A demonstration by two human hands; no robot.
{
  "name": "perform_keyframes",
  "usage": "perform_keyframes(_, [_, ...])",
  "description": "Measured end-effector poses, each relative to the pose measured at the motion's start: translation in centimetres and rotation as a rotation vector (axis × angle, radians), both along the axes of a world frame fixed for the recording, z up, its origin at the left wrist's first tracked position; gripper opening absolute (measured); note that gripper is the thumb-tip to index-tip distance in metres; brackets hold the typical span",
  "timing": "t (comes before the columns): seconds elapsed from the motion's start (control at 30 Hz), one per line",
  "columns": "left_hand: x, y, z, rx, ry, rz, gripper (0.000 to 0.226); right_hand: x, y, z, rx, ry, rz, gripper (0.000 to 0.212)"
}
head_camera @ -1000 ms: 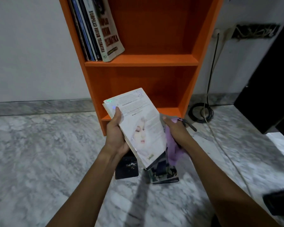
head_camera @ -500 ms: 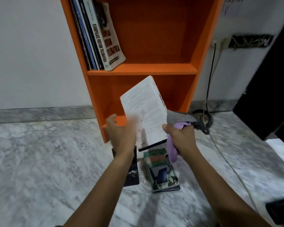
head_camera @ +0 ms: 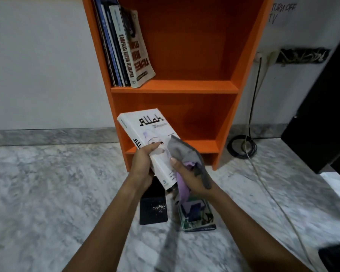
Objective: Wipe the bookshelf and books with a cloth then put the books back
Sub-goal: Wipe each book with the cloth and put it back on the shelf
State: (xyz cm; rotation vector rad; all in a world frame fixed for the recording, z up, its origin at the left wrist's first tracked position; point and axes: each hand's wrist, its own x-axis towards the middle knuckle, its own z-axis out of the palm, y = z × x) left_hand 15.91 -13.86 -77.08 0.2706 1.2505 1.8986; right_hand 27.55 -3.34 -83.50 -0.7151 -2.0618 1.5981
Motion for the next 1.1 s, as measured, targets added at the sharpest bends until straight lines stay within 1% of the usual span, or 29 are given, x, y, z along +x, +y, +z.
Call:
perform_keyframes(0.03, [-0.1,-0.1,0.0,0.0,0.019,-0.021,0.018,0.1,0.5,0.5,-0.026,0.014,-0.015,0.068])
perform_keyframes(0.07, [-0.1,-0.3,0.1,0.01,0.034,-0.049,0.02,0.1,1.0,1.2,0.02,0.015,-0.033,0.072])
perform_keyframes(0.13, [-0.3,-0.8,0.5,0.037,0.07,-0.105,0.023,0.0,2.1,2.5,0.081,0.076,-0.096,0.066])
perform_keyframes(0.2, [-0.5,-1.0,0.6,0.043,0.091,-0.123,0.029,-0.2,2.6,4.1,0.045,0.133,-0.162,0.049])
perform_keyframes(0.23, [-0.7,-1.1,0.7,0.039,0.083,-0.13,0.03,-0.2,2.7,4.8,0.031,0.134,-0.171,0.045])
perform_keyframes(0.27, [-0.9,-1.1,0.7,0.023,0.086,-0.14,0.029,-0.1,3.0,4.9,0.021,0.148,-0.17,0.042])
perform_keyframes(0.3, [-1.1,-1.2,1.0,-0.002,0.088,-0.145,0.028,-0.2,3.3,5.2,-0.005,0.17,-0.177,0.044])
perform_keyframes(0.37, [-1.9,-1.4,1.2,-0.1,0.19,-0.183,0.03,-0.3,3.7,5.7,-0.052,0.253,-0.188,0.049])
perform_keyframes(0.43, [-3.2,-1.6,1.4,-0.206,0.397,-0.277,0.034,-0.8,4.5,6.1,-0.047,0.303,-0.223,0.05])
perform_keyframes(0.5, [-4.3,-1.9,1.8,-0.224,0.478,-0.326,0.033,-1.4,5.1,7.0,-0.001,0.336,-0.241,0.05])
perform_keyframes(0.57, [-5.3,-1.7,2.7,-0.211,0.556,-0.331,0.035,-2.3,6.1,7.9,0.035,0.364,-0.258,0.049])
perform_keyframes(0.67, [-7.5,0.0,5.2,-0.191,0.677,-0.253,0.039,-4.4,7.9,10.8,0.075,0.402,-0.291,0.041])
perform_keyframes(0.8, [-10.9,3.7,9.6,-0.12,0.748,-0.141,0.036,-8.6,11.0,16.9,0.079,0.384,-0.265,0.051])
perform_keyframes(0.87, [-12.6,5.9,11.4,-0.1,0.785,-0.037,0.04,-11.1,12.2,19.6,0.063,0.361,-0.307,0.054])
perform_keyframes(0.9, [-13.4,7.1,12.1,-0.101,0.837,0.041,0.042,-12.5,12.5,20.7,0.021,0.335,-0.357,0.058])
perform_keyframes(0.97, [-14.6,9.3,13.2,-0.141,0.992,0.208,0.04,-15.4,13.6,21.5,-0.057,0.266,-0.44,0.068])
perform_keyframes(1.0, [-15.2,10.6,13.5,-0.168,1.051,0.289,0.039,-16.8,14.1,21.5,-0.062,0.221,-0.427,0.069])
perform_keyframes(1.03, [-15.6,11.6,13.6,-0.186,1.083,0.354,0.039,-17.9,14.1,21.3,-0.053,0.174,-0.387,0.067])
perform_keyframes(1.1, [-16.2,13.5,12.9,-0.24,1.098,0.453,0.035,-20.1,14.3,20.0,0.046,0.135,-0.273,0.058])
